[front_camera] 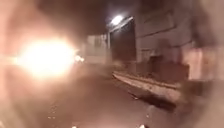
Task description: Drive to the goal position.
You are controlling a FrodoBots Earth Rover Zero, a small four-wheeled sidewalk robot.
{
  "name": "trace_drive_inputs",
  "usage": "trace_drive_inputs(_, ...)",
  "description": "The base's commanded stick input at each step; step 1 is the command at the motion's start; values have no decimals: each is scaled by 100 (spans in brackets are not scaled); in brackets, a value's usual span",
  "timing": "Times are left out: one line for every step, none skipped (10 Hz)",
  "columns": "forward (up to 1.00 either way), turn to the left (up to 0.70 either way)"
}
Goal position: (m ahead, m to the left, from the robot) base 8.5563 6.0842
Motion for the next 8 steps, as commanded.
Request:
trace_drive_inputs(70,35)
trace_drive_inputs(70,35)
trace_drive_inputs(70,35)
trace_drive_inputs(70,30)
trace_drive_inputs(70,9)
trace_drive_inputs(0,0)
trace_drive_inputs(0,0)
trace_drive_inputs(0,0)
